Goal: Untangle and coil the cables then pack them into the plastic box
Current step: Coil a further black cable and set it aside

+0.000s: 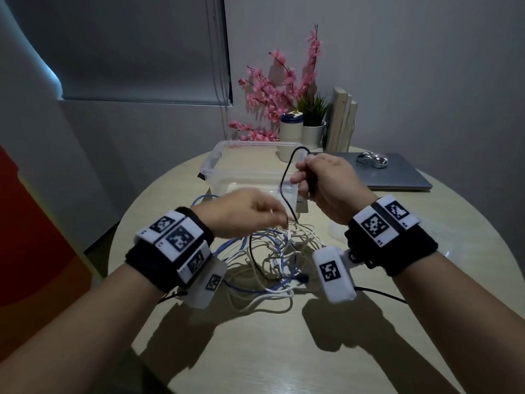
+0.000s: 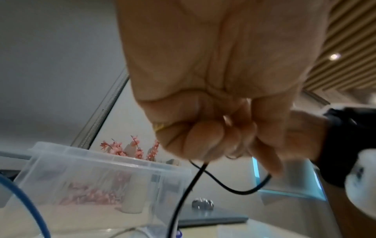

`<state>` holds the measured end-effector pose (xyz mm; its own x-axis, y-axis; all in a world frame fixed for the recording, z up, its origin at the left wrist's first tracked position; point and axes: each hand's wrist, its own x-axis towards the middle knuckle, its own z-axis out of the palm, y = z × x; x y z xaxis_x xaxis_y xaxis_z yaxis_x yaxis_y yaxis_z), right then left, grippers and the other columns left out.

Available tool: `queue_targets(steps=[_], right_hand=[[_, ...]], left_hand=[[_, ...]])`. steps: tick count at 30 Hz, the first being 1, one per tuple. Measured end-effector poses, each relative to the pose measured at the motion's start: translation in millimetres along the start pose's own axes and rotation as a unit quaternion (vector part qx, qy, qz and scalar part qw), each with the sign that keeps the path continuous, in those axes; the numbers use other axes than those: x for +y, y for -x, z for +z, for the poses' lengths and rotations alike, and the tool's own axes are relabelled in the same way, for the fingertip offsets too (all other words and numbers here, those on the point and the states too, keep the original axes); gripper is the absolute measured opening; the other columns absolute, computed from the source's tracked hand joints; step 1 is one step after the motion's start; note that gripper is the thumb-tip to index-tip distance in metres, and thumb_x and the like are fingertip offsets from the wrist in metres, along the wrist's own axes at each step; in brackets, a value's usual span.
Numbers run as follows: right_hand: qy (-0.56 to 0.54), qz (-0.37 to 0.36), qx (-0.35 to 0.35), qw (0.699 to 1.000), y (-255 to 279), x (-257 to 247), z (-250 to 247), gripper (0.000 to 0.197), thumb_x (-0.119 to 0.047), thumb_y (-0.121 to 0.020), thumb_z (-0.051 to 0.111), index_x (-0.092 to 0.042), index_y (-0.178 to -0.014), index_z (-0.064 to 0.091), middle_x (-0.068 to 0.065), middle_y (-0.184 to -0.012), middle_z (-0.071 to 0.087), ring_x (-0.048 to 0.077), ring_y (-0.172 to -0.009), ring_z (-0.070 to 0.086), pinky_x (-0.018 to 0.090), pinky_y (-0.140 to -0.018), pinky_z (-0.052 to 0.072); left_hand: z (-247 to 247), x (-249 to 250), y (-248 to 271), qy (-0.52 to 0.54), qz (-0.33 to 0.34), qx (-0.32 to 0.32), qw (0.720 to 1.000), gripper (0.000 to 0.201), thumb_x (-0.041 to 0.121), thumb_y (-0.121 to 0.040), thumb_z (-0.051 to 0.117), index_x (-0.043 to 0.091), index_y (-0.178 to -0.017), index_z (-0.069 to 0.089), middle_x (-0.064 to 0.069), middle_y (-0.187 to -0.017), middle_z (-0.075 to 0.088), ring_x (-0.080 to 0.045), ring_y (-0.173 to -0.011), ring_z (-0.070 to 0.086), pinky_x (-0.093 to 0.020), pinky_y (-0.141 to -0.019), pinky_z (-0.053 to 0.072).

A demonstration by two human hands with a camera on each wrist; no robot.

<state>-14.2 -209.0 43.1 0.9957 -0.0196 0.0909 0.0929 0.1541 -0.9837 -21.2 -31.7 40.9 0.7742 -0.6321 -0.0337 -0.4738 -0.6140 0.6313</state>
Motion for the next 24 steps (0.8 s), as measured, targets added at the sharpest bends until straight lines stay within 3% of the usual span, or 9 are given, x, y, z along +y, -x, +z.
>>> queue_targets(steps=[4, 6, 9, 11, 14, 18, 20, 22, 24], right_hand=[[-0.142, 0.000, 0.003, 0.990, -0.1, -7.3, 8.8, 0.024, -0.008, -0.100, 0.031, -0.006, -0.083, 0.048, 0.015, -0.080, 0.062, 0.025, -0.075, 0.066, 0.031, -0.064, 0.058], [-0.138, -0.023, -0.002, 0.990, -5.4, -4.6, 7.7, 0.024, -0.008, -0.099, 0.035, -0.008, -0.080, 0.051, 0.008, -0.077, 0.053, 0.019, -0.076, 0.059, 0.035, -0.070, 0.057], [0.038, -0.062, 0.017, 0.997, -10.4, 3.9, 0.9, 0.025, -0.013, -0.098, 0.043, -0.017, -0.076, 0.056, 0.004, -0.083, 0.055, 0.016, -0.078, 0.054, 0.037, -0.081, 0.047], [0.182, -0.079, 0.036, 0.979, -10.1, 10.3, -5.8, 0.024, -0.017, -0.098, 0.044, -0.017, -0.081, 0.062, 0.022, -0.112, 0.063, 0.036, -0.106, 0.058, 0.051, -0.096, 0.044], [0.296, -0.092, 0.012, 0.951, -5.5, 15.4, -10.2, 0.022, -0.018, -0.098, 0.043, -0.014, -0.090, 0.063, 0.025, -0.117, 0.061, 0.042, -0.109, 0.054, 0.050, -0.091, 0.045], [0.377, -0.088, -0.034, 0.921, -3.7, 18.3, -10.9, 0.021, -0.021, -0.100, 0.040, -0.018, -0.093, 0.059, 0.006, -0.108, 0.066, 0.027, -0.101, 0.059, 0.031, -0.081, 0.043], [0.358, -0.074, -0.057, 0.929, -3.0, 20.1, -9.6, 0.020, -0.020, -0.100, 0.041, -0.018, -0.087, 0.056, 0.003, -0.089, 0.070, 0.036, -0.079, 0.057, 0.035, -0.071, 0.043], [0.323, -0.056, -0.084, 0.941, -1.1, 21.2, -8.9, 0.023, -0.019, -0.100, 0.039, -0.014, -0.083, 0.054, 0.002, -0.066, 0.063, 0.031, -0.062, 0.051, 0.040, -0.061, 0.045], [0.289, -0.048, -0.101, 0.951, 1.3, 21.2, -8.5, 0.029, -0.018, -0.102, 0.037, -0.011, -0.080, 0.054, 0.004, -0.058, 0.047, 0.022, -0.055, 0.045, 0.031, -0.053, 0.039]], left_hand=[[25.1, 3.6, 4.4, -0.128, -0.067, -0.156, 0.977, 0.018, 0.034, -0.089, 0.063, 0.031, -0.104, 0.073, 0.014, -0.098, 0.071, -0.007, -0.095, 0.062, -0.025, -0.088, 0.047], [35.8, 2.8, 5.3, -0.129, -0.082, -0.203, 0.967, 0.018, 0.035, -0.088, 0.065, 0.031, -0.104, 0.074, 0.015, -0.095, 0.070, -0.006, -0.095, 0.062, -0.027, -0.090, 0.048], [29.4, 0.6, 9.3, -0.070, -0.075, -0.239, 0.966, 0.015, 0.032, -0.087, 0.067, 0.032, -0.099, 0.075, 0.021, -0.087, 0.070, -0.001, -0.093, 0.062, -0.027, -0.094, 0.047], [15.7, -0.6, 12.1, 0.002, -0.043, -0.232, 0.972, 0.013, 0.031, -0.085, 0.069, 0.028, -0.095, 0.077, 0.021, -0.085, 0.072, -0.002, -0.091, 0.063, -0.028, -0.095, 0.045], [-6.9, -5.1, 16.6, 0.106, 0.005, -0.134, 0.985, 0.021, 0.050, -0.072, 0.069, 0.033, -0.081, 0.077, 0.008, -0.087, 0.073, -0.019, -0.082, 0.058, -0.030, -0.080, 0.043], [-24.6, -15.3, 14.0, 0.215, 0.053, 0.041, 0.974, 0.017, 0.041, -0.074, 0.071, 0.024, -0.075, 0.076, 0.011, -0.073, 0.069, -0.005, -0.069, 0.053, -0.017, -0.069, 0.044], [-28.2, -18.1, 10.3, 0.248, 0.056, 0.130, 0.958, 0.014, 0.031, -0.078, 0.069, 0.019, -0.074, 0.074, 0.013, -0.064, 0.066, -0.005, -0.064, 0.050, -0.014, -0.062, 0.042], [-30.0, -20.9, 5.6, 0.267, 0.039, 0.214, 0.939, 0.018, 0.029, -0.084, 0.061, 0.015, -0.079, 0.072, 0.015, -0.059, 0.063, -0.010, -0.063, 0.046, -0.016, -0.061, 0.041], [-28.9, -23.6, 0.3, 0.261, 0.007, 0.284, 0.923, 0.017, 0.023, -0.092, 0.058, 0.014, -0.084, 0.070, 0.018, -0.054, 0.061, -0.011, -0.061, 0.042, -0.016, -0.058, 0.040]])
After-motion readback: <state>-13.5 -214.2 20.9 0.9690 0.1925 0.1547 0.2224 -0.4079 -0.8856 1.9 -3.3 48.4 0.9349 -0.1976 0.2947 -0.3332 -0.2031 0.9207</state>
